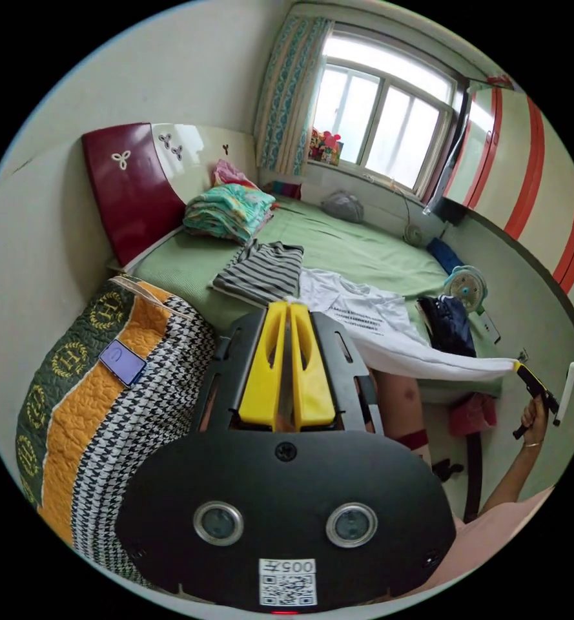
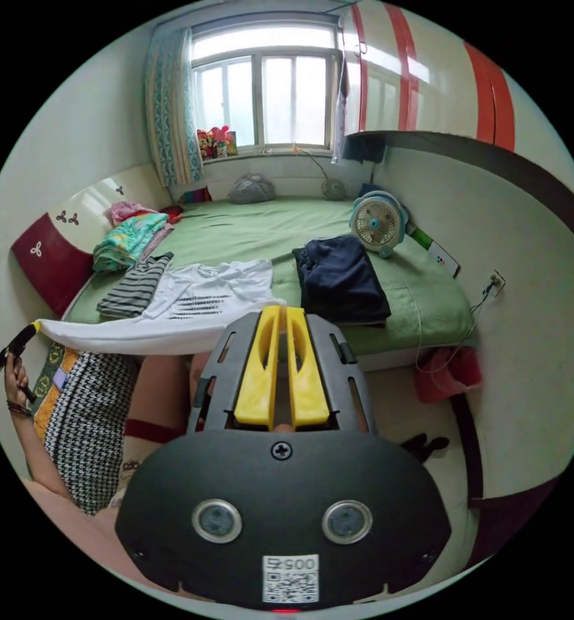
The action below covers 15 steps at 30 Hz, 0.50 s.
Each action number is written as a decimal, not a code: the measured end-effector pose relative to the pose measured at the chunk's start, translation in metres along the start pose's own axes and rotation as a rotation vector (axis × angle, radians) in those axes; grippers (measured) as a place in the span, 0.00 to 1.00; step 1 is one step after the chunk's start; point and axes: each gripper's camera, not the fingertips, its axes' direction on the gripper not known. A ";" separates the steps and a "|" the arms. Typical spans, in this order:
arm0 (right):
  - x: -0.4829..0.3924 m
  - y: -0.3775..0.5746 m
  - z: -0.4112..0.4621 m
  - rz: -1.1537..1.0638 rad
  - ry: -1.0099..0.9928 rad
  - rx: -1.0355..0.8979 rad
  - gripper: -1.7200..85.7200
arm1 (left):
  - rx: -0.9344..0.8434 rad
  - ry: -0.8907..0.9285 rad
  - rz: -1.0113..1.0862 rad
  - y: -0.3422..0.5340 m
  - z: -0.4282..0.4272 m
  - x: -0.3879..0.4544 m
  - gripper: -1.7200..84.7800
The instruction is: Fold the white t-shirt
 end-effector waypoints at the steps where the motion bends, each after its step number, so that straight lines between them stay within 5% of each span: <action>1: -0.001 0.001 -0.005 -0.009 0.003 0.007 0.00 | 0.015 0.000 -0.007 0.003 -0.012 -0.001 0.02; 15: 0.012 0.009 -0.054 0.046 -0.018 0.027 0.00 | 0.031 0.043 -0.001 0.014 -0.060 0.015 0.02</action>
